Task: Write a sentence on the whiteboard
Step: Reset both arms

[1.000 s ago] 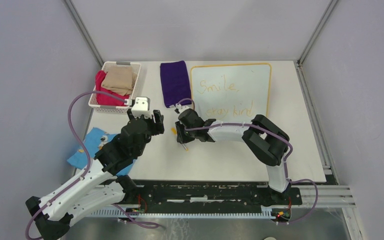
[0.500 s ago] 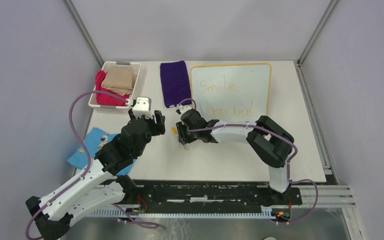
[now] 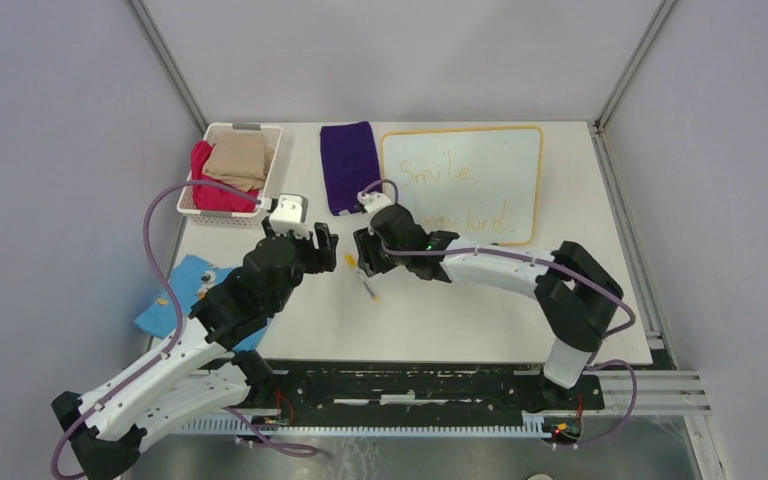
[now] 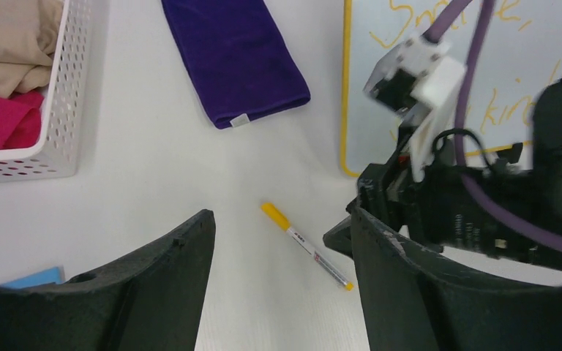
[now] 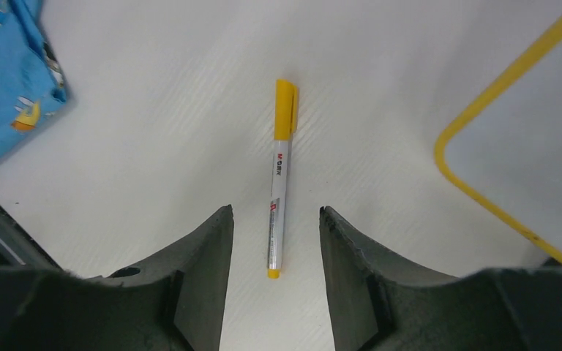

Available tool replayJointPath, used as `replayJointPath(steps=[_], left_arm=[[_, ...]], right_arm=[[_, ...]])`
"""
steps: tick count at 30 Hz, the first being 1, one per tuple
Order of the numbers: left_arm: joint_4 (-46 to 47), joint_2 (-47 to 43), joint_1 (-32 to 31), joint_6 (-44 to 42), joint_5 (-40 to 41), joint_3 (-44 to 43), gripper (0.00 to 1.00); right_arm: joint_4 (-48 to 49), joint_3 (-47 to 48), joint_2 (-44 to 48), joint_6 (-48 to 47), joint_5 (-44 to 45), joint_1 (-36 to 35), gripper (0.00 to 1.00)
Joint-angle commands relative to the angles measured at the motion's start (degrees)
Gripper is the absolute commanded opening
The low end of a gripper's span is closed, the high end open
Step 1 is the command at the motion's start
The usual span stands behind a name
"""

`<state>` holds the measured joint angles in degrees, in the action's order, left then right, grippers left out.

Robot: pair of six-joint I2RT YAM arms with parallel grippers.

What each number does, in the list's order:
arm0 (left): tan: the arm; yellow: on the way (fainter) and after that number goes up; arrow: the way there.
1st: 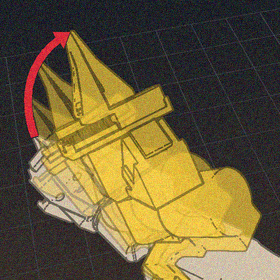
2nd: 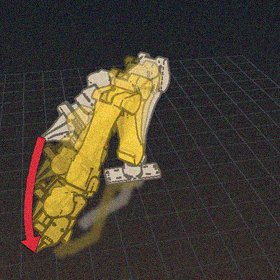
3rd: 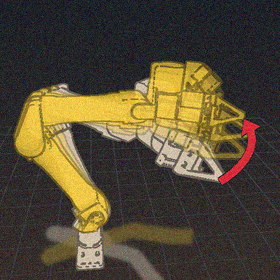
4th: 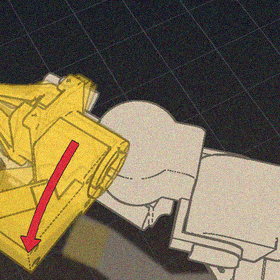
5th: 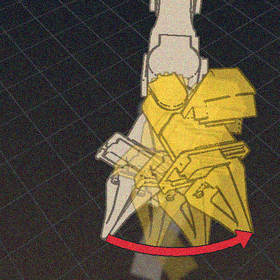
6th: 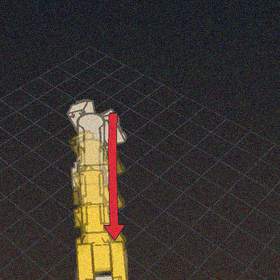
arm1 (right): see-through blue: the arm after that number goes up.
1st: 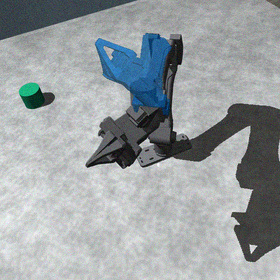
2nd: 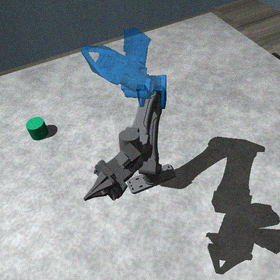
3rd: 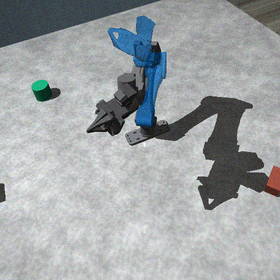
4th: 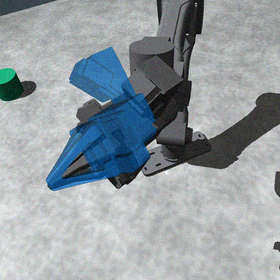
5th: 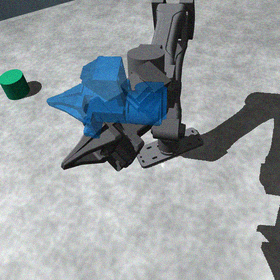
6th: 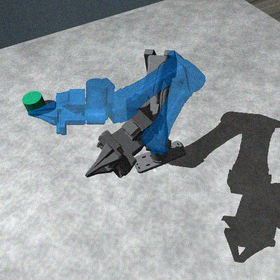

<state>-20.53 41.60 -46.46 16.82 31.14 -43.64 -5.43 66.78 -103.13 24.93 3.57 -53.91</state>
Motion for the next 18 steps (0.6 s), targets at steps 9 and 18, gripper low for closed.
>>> replayJointPath(steps=[9,18], left_arm=[[2.78,3.32,0.05,7.34,-2.48,-4.41,0.84],[4.79,9.95,0.01,5.61,-4.62,-9.17,0.85]], right_arm=[[2.62,-20.60,43.24,-15.28,23.02,0.17,0.68],[15.82,-47.98,74.70,-13.00,41.38,0.24,0.98]])
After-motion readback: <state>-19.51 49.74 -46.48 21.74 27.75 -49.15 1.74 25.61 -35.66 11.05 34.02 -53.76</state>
